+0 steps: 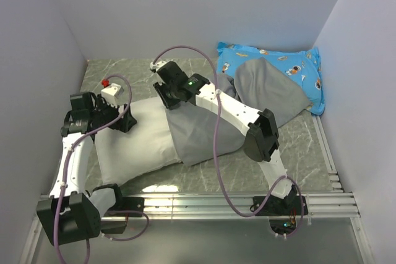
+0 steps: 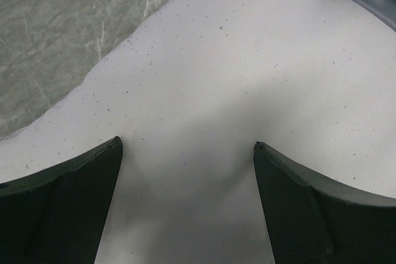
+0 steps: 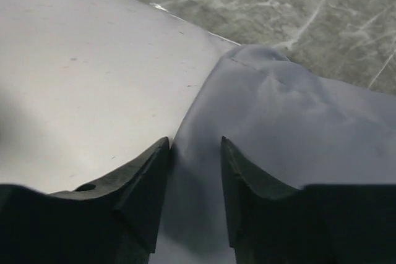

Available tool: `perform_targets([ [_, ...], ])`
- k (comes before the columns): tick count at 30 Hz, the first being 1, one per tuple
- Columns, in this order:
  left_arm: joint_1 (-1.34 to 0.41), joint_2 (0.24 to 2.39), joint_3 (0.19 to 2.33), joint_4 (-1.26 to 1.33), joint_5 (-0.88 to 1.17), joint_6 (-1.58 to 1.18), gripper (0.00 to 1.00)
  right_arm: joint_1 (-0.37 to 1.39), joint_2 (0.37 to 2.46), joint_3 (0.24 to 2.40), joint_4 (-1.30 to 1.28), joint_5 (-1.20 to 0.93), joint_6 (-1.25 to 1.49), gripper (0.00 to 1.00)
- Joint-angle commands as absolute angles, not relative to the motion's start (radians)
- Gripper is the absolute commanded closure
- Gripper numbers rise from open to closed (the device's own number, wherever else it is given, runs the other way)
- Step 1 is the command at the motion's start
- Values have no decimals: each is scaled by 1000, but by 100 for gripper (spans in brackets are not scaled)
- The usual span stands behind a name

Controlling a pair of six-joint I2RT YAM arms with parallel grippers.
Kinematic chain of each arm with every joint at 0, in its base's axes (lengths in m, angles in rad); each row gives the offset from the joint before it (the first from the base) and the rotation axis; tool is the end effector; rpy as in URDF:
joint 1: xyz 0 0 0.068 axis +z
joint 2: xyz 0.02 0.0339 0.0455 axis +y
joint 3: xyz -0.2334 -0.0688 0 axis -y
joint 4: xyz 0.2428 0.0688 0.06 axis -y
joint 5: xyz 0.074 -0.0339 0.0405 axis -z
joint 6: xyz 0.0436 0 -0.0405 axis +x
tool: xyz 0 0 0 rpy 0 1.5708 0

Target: Put the pillow into the pillowcase

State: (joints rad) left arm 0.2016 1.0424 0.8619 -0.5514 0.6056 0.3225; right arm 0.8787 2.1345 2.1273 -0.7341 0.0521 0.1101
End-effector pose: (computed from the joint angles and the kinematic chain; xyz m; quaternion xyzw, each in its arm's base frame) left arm 0.2339 0.0225 0.2571 0.1739 0.8628 -0.1623 0.4460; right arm 0.3046 0.3640 0.2897 -0.3333 0.8521 0.1702 0.3659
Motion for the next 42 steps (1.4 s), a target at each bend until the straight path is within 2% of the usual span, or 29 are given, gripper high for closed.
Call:
perform_targets([
  [1,204,1054,828,-548,594,307,9,874,2148,2149,-745,82,101,62],
  [3,203,1077,822,-532,617,295,11,874,2149,2154,-747,40,101,70],
  [4,201,1086,822,-526,632,298,12,876,2151,2157,-747,3,103,80],
  [6,201,1112,824,-512,659,290,17,876,2152,2167,-739,-33,106,93],
  [7,199,1121,828,-515,704,294,27,874,2151,2175,-739,-63,107,100],
  [8,193,1141,831,-518,721,298,33,873,2145,2175,-721,-92,112,100],
  [9,183,1149,834,-518,741,296,50,873,2131,2175,-710,-118,113,100],
  [12,149,1169,842,-517,811,293,73,867,2091,2168,-652,-243,127,100],
  [13,140,1170,841,-514,834,285,91,864,2082,2163,-631,-308,139,100],
  [14,129,1166,841,-485,883,269,97,862,2069,2149,-583,-348,161,100],
  [15,111,1157,836,-457,906,237,100,859,2057,2154,-566,-438,175,100],
  [17,100,1129,822,-401,1039,125,100,864,2056,2180,-534,-515,216,100],
  [18,88,1117,813,-293,1087,56,100,870,2045,2186,-520,-584,233,100],
  [19,80,1100,790,-205,1119,-132,100,876,2040,2190,-511,-603,265,100],
  [21,42,1043,746,60,1153,-415,100,891,2014,2213,-489,-627,297,100],
  [25,15,977,684,259,1121,-706,100,913,1965,2233,-468,-583,327,100],
  [31,69,989,528,377,985,-934,100,859,2075,2269,-408,-529,284,100],
  [35,149,1061,518,333,965,-893,98,864,2143,2273,-405,-492,221,100],
  [36,165,1066,572,274,972,-774,72,862,2146,2270,-408,-489,210,100],
  [37,185,1072,609,206,1009,-697,59,862,2149,2278,-426,-474,201,89],
  [38,224,1081,655,7,1023,-604,47,861,2134,2276,-474,-462,189,79],
  [39,238,1083,784,-135,1011,-345,33,851,2111,2267,-495,-433,178,54],
  [41,253,1095,920,-427,973,-49,27,835,1998,2186,-531,-416,158,33],
  [42,262,1092,1019,-654,947,246,18,825,1950,2153,-538,-408,150,16],
])
